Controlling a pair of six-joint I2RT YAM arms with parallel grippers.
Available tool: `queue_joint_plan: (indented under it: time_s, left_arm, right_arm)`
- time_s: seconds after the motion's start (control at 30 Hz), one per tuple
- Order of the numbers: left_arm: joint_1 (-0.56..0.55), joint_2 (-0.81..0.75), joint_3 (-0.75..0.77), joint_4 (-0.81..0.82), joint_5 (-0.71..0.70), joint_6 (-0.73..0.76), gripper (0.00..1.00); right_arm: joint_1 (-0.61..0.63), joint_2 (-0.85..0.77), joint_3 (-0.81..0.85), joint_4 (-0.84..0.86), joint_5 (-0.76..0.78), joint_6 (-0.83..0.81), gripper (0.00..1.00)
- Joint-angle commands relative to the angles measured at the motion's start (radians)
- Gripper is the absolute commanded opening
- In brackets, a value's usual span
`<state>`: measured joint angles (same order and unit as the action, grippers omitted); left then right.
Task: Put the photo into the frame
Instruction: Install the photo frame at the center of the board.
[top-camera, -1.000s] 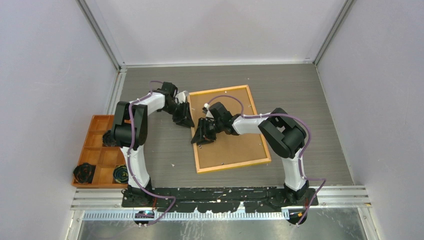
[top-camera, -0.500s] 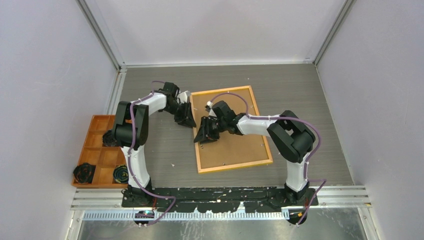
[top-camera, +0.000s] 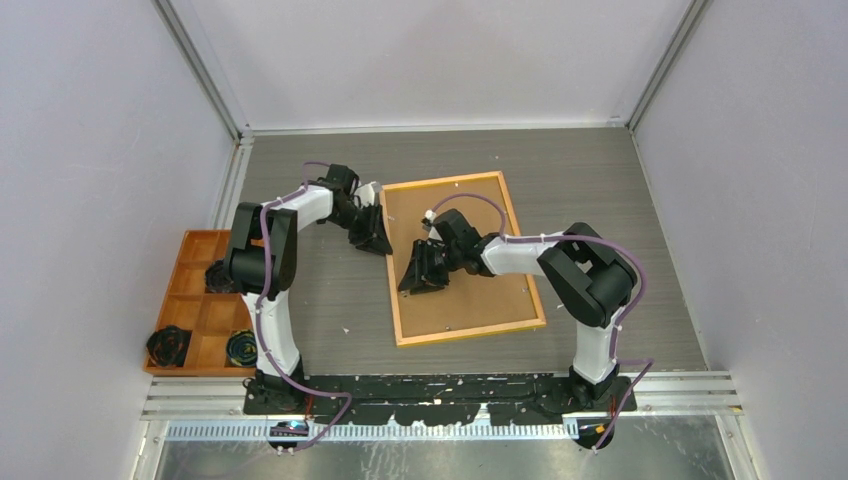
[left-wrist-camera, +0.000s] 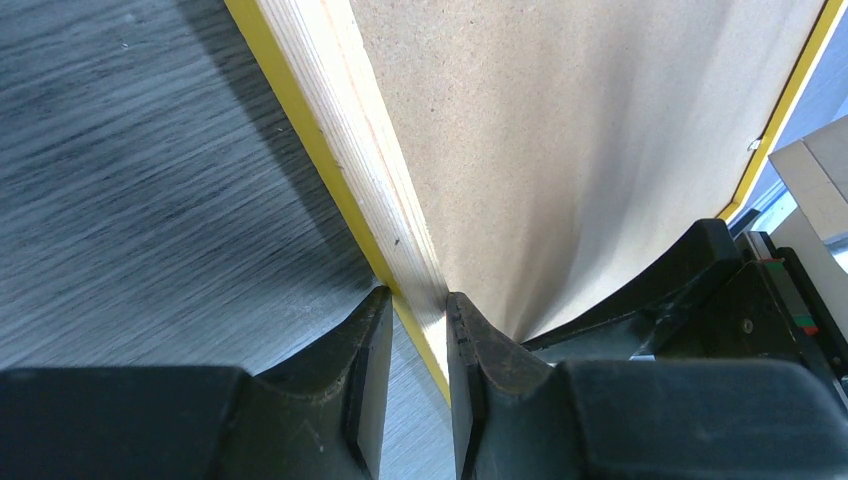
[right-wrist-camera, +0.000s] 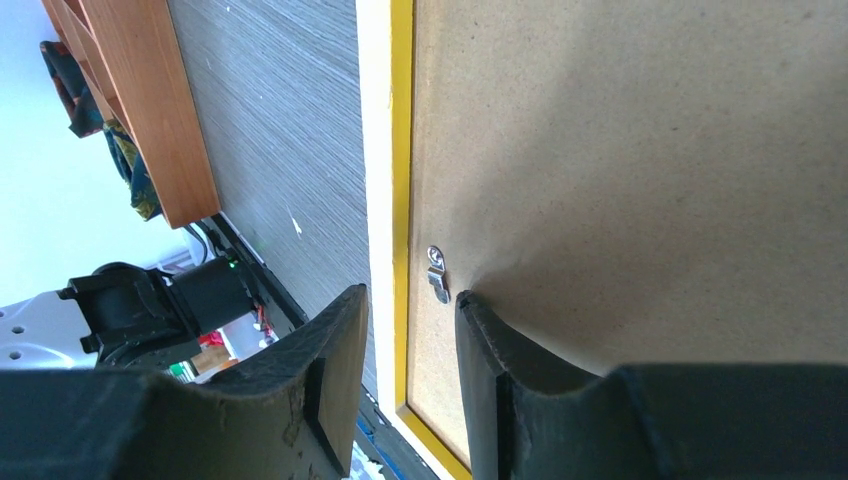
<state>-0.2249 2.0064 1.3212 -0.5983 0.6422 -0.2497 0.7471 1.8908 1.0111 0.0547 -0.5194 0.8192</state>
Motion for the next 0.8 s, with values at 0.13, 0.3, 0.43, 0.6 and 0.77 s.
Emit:
queue_joint_plan:
  time_s: [0.13,0.3,0.43,0.6,0.77]
  left_arm:
    - [-0.013,0.012,-0.010,0.033,-0.004,0.011,0.27]
    - [-0.013,0.016,-0.007,0.035,-0.001,0.010,0.27]
    - [-0.013,0.015,-0.009,0.037,0.000,0.012,0.27]
    - [-0.013,0.012,-0.018,0.038,-0.001,0.016,0.27]
    - [-0.013,0.010,-0.020,0.038,0.003,0.018,0.27]
  right_arm:
    - [0.049,0.047,0.032,0.021,0.035,-0.002,0.42]
    - [0.060,0.054,0.029,0.030,0.041,0.010,0.41]
    - [0.062,0.054,0.035,0.027,0.055,0.012,0.40]
    - [0.060,0.073,0.050,0.031,0.084,0.026,0.40]
    - [0.061,0.092,0.064,0.065,0.088,0.055,0.40]
